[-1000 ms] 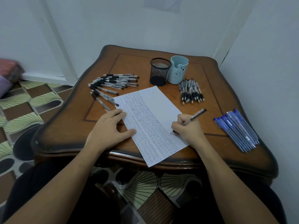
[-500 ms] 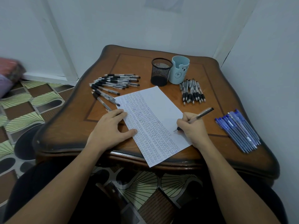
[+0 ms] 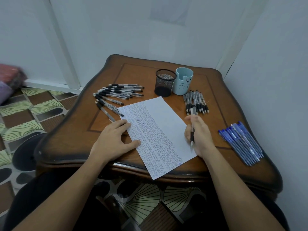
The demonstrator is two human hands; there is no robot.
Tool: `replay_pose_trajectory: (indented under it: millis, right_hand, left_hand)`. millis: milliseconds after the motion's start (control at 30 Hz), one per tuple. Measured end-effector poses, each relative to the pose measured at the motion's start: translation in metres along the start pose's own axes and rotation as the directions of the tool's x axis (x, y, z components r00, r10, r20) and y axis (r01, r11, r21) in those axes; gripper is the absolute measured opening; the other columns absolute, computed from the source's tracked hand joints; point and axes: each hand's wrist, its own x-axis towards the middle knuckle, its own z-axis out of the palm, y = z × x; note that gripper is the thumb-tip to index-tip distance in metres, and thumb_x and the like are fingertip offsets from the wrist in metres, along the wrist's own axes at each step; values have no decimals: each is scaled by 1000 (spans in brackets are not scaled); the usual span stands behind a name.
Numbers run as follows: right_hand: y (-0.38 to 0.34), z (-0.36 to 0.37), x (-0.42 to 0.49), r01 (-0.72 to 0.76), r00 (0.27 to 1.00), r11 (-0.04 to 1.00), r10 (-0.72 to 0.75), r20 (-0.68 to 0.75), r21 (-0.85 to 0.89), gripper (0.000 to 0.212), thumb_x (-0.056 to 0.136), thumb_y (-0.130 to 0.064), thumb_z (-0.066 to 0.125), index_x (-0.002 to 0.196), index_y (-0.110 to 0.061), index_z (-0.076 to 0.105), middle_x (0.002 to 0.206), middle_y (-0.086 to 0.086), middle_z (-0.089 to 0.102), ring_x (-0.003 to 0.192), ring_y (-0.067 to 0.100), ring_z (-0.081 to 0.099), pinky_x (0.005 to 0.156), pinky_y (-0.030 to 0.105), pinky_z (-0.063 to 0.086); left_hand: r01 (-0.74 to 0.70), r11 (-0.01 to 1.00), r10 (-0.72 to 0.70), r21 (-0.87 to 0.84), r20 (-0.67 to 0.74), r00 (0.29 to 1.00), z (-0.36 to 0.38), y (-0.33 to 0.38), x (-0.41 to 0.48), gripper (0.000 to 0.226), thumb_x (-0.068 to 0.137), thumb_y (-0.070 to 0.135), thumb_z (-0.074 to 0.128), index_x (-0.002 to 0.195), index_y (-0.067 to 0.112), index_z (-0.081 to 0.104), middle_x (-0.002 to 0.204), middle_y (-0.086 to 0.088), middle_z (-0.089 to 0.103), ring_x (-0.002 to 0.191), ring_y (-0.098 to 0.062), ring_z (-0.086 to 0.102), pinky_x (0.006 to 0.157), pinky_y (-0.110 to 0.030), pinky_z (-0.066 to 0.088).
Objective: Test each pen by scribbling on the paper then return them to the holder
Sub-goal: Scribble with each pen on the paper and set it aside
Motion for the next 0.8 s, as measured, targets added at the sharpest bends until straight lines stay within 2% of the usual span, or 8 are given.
replay_pose_trajectory:
  millis: [133,300,400,500,567,633,700,800]
  right_hand:
    - [-4,0,2,-17,999,996,14,35,88,14,102,-30,52,95,-18,51,52,1,43,47,16,30,41,25,24]
    - [-9,3,1,-65,996,998,64,69,10,23,105,-38,41,104,-17,50,57,3,55,46,18,40,45,30,29]
    - [-11,1,0,-135,991,989,134,22,65,28,104,-46,41,108,-21,53,59,3,58,49,15,43,46,28,31]
    - [-10,-6,-1,-151,984,941,173,-47,304,34,104,-42,45,83,-16,54,54,3,51,51,16,41,53,30,33]
    - [-8,-10,-2,-111,991,919,130,-26,378,50,106,-45,35,66,-17,47,55,5,49,51,16,40,49,29,32]
    - [-4,-11,-2,-77,997,952,70,31,297,63,103,-58,20,67,-15,50,58,6,50,50,14,42,45,24,27]
    - [2,-11,-4,-32,996,994,23,89,106,68,94,-65,18,85,-13,60,59,8,57,48,13,45,43,23,30]
    - [6,-9,-7,57,975,998,-53,214,-16,38,101,-37,45,90,-4,62,71,14,70,52,16,55,44,19,40]
  left_hand:
    - [8,1000,-8,11,22,1000,0,-1,1,105,62,88,34,144,24,44,151,8,36,138,-11,28,114,-32,20]
    - [18,1000,-19,10,33,999,1,-3,1,109,60,92,31,145,25,42,152,9,34,139,-12,27,115,-35,20]
    - [14,1000,-14,15,33,999,0,-2,1,110,59,92,31,145,24,42,152,9,34,139,-11,27,115,-34,20]
    - [17,1000,-18,8,31,999,0,-2,1,118,54,99,26,144,24,43,152,8,35,139,-12,28,115,-35,21]
    - [17,1000,-17,0,27,1000,0,-2,2,118,55,98,25,144,24,44,152,8,36,139,-13,28,115,-35,21]
    - [19,1000,-19,-5,17,1000,0,-1,1,110,59,92,32,144,23,44,152,8,36,139,-12,28,115,-35,22]
    - [21,1000,-21,-2,13,1000,-1,1,1,107,60,88,34,144,23,45,151,8,36,139,-12,29,115,-35,22]
    - [19,1000,-18,-10,14,1000,-2,2,0,106,60,87,34,143,22,46,151,7,37,139,-12,29,115,-34,22]
